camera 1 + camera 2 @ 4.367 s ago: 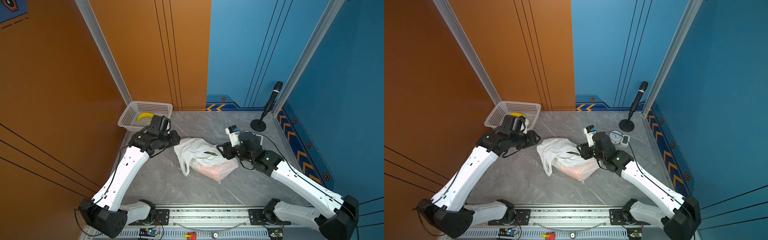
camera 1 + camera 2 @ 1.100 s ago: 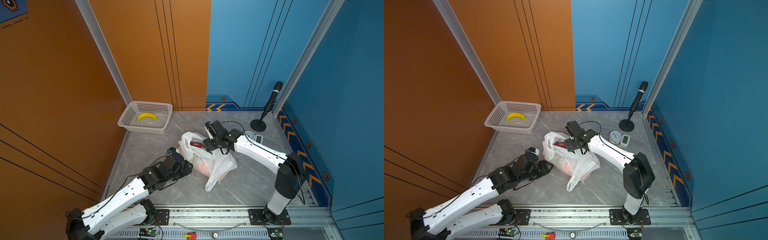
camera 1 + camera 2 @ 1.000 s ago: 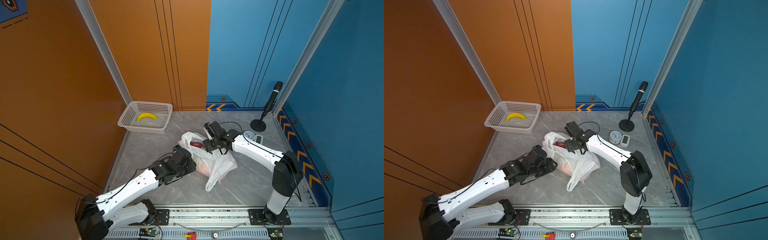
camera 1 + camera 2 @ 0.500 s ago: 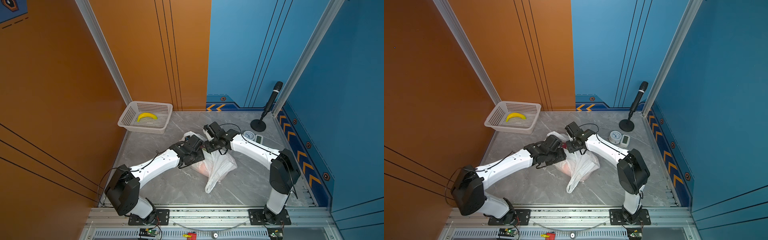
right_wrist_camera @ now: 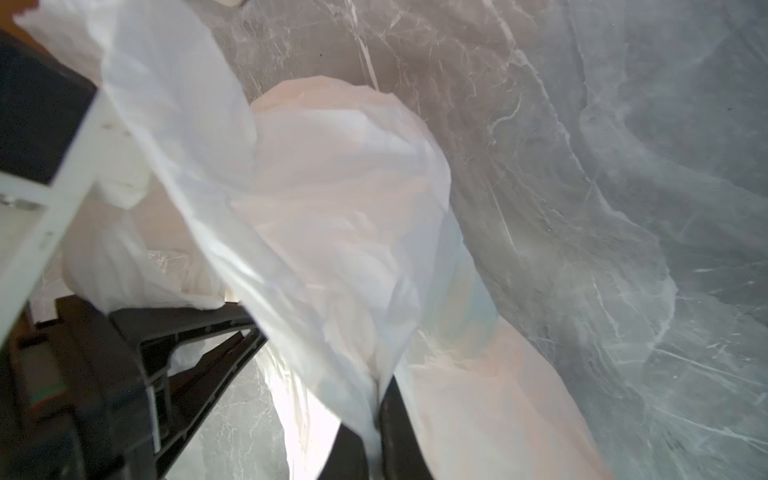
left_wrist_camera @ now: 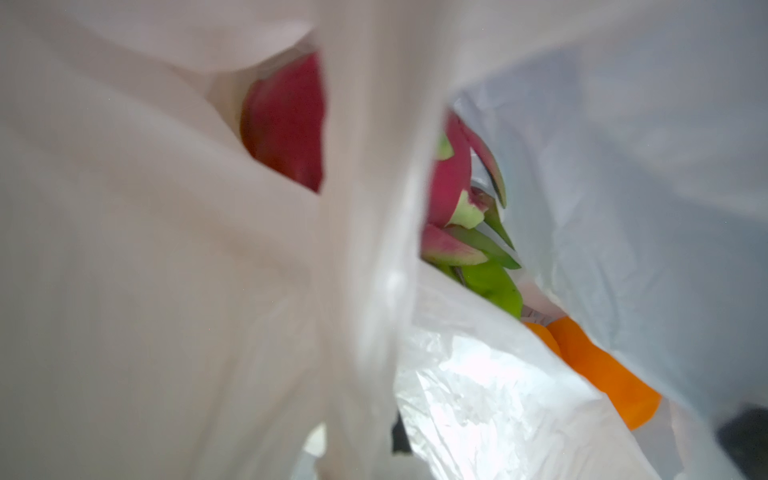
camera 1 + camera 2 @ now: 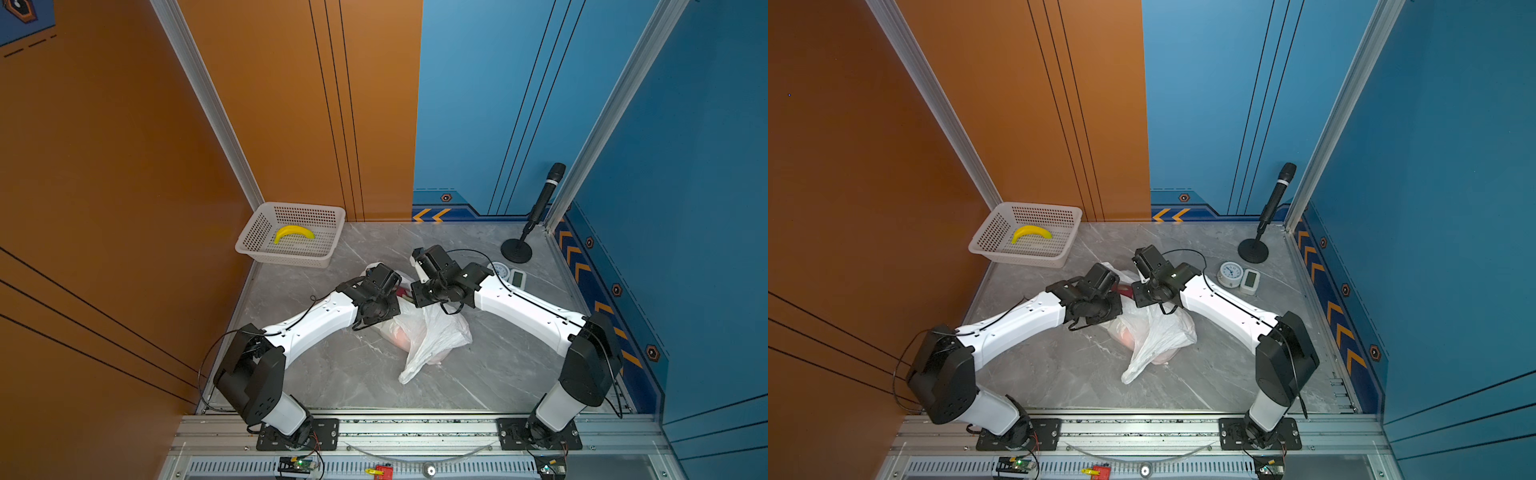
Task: Untie the knot of the plastic bag and take out the fruit
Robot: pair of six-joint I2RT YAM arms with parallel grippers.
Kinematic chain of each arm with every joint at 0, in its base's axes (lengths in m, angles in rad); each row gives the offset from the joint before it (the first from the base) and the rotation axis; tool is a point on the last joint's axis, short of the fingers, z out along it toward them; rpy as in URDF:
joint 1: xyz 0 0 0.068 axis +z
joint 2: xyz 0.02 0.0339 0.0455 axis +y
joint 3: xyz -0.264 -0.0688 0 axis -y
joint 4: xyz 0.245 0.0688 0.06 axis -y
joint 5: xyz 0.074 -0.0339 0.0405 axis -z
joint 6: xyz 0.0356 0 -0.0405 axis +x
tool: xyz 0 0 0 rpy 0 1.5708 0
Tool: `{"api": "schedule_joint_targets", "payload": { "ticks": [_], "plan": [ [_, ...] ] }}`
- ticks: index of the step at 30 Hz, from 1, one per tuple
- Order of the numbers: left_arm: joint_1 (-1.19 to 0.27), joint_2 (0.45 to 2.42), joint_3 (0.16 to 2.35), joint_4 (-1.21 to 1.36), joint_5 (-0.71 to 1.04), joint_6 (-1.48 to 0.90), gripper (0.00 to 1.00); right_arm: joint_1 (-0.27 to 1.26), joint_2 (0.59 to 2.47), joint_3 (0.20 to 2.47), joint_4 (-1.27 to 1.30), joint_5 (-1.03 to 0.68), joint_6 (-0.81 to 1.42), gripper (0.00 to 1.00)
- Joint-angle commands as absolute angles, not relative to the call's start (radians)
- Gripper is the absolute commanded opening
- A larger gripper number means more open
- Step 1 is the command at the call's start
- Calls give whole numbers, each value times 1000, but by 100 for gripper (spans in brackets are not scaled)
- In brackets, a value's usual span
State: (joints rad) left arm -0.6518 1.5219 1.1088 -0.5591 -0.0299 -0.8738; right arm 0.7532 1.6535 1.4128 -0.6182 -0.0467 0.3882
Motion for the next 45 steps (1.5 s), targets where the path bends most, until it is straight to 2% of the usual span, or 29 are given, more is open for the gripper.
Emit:
{"api": "schedule_joint_targets", "payload": {
  "ticks": [1, 15, 22, 33, 35, 40, 42, 45],
  "plan": [
    [-628, 1428, 1084, -630, -36, -832, 0, 747, 1598, 1384, -611, -3, 411, 9],
    [-519, 1143, 960, -783, -32, -816, 0, 620, 1530, 1342, -615, 34, 357, 10],
    [-416, 1005, 915, -871, -12, -800, 0, 466, 1535, 1331, -621, 26, 304, 10],
    [-251, 971, 917, -944, 57, -695, 0, 353, 1555, 1315, -602, -13, 333, 9],
    [-245, 977, 930, -933, 90, -683, 8, 358, 1552, 1307, -587, -55, 337, 11],
    [-245, 978, 998, -917, 132, -635, 43, 419, 1541, 1285, -542, -208, 338, 24],
    [-243, 962, 1039, -919, 122, -620, 57, 434, 1526, 1288, -544, -186, 347, 32],
    [-237, 944, 1131, -949, 68, -591, 67, 437, 1499, 1304, -552, -137, 380, 47]
  ]
}}
